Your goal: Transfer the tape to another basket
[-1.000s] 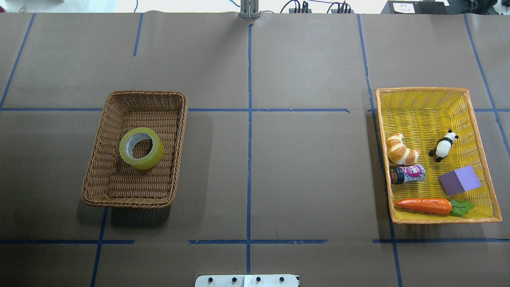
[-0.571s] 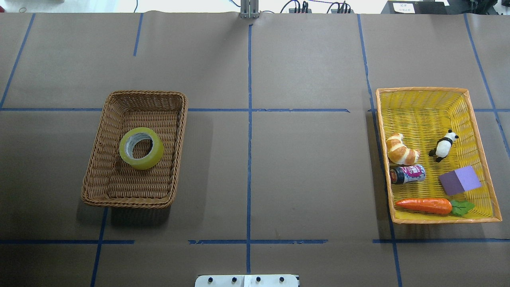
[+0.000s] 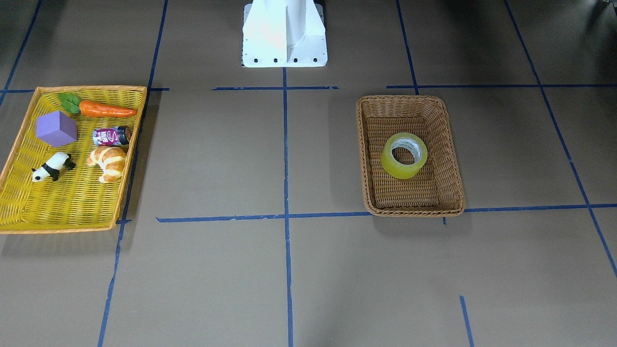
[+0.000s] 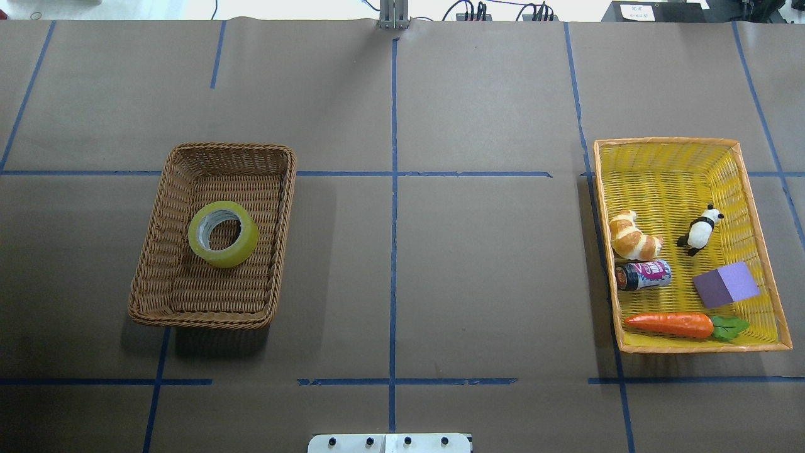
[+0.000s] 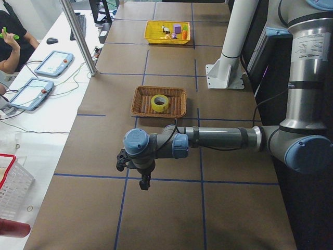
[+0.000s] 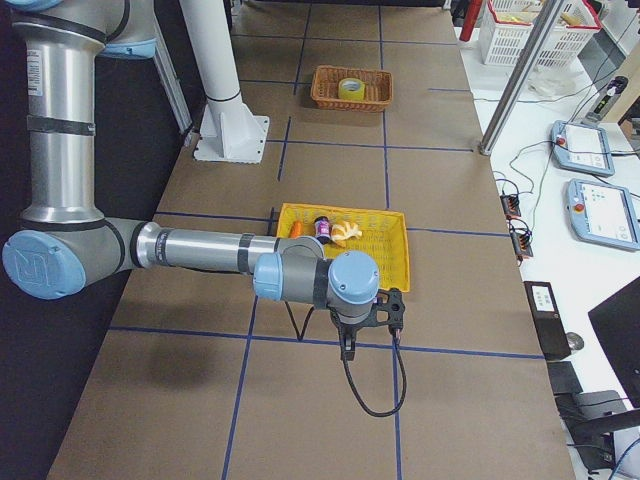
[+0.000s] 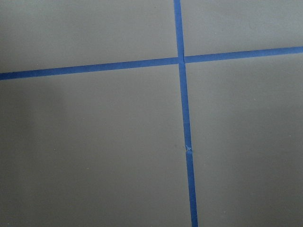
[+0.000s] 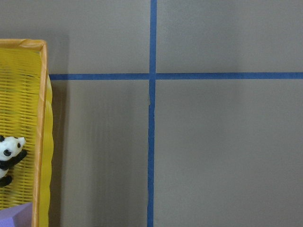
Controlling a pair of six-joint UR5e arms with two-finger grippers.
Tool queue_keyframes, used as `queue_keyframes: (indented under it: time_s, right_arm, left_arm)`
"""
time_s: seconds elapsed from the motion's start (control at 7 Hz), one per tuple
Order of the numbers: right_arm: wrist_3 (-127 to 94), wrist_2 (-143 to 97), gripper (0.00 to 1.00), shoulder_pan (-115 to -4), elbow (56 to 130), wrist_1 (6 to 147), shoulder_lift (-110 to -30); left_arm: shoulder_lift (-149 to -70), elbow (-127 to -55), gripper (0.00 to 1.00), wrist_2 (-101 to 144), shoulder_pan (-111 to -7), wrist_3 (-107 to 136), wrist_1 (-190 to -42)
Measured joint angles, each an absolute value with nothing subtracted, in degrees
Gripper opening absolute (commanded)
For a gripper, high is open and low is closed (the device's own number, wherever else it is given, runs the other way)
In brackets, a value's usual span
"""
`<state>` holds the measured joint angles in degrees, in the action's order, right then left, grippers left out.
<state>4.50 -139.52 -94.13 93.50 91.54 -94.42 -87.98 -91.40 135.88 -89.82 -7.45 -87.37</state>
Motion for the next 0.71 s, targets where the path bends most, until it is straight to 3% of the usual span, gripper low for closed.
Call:
queue_keyframes:
  time_s: [0.71]
  right_arm:
    - [4.54, -138.85, 1.00, -94.13, 93.69, 91.66, -94.41]
  left_arm:
    - [-87.99, -90.86, 1.00, 135.80, -89.82, -7.38, -87.93]
